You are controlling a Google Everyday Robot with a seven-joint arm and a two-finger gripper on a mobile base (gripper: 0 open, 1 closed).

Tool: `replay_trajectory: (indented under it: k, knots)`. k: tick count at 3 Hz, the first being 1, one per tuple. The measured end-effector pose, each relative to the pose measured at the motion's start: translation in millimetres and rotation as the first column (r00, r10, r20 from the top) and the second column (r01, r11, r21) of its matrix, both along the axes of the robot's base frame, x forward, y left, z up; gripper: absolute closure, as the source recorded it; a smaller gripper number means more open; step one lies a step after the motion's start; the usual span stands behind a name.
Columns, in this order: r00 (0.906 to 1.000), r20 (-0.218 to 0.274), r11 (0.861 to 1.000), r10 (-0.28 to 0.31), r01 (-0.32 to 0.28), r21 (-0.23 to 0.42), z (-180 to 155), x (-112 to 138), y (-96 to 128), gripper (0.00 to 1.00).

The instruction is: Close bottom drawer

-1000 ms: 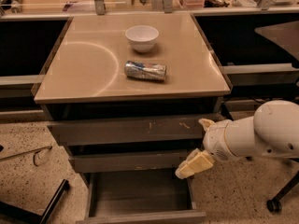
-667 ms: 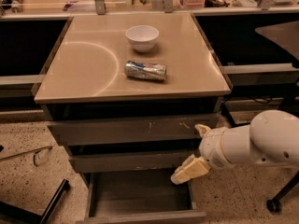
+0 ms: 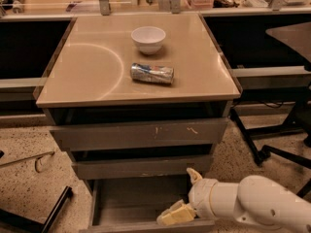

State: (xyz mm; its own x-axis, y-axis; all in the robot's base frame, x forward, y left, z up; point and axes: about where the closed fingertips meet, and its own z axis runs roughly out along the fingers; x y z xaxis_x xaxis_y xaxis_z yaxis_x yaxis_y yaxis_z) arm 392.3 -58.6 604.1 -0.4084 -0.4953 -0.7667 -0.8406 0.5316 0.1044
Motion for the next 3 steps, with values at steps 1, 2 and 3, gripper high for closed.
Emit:
replay_trajectory:
  k: [1, 2, 3]
  knots:
    - [0.9982, -0.047, 0.999, -0.036, 0.038, 0.038, -49, -6, 12, 0.0]
    - [0.9942, -0.094, 0.998, -0.053, 0.055, 0.025, -81, -1, 15, 0.0]
    - [0.9941, -0.096, 0.998, -0.05, 0.052, 0.022, -83, 0, 16, 0.0]
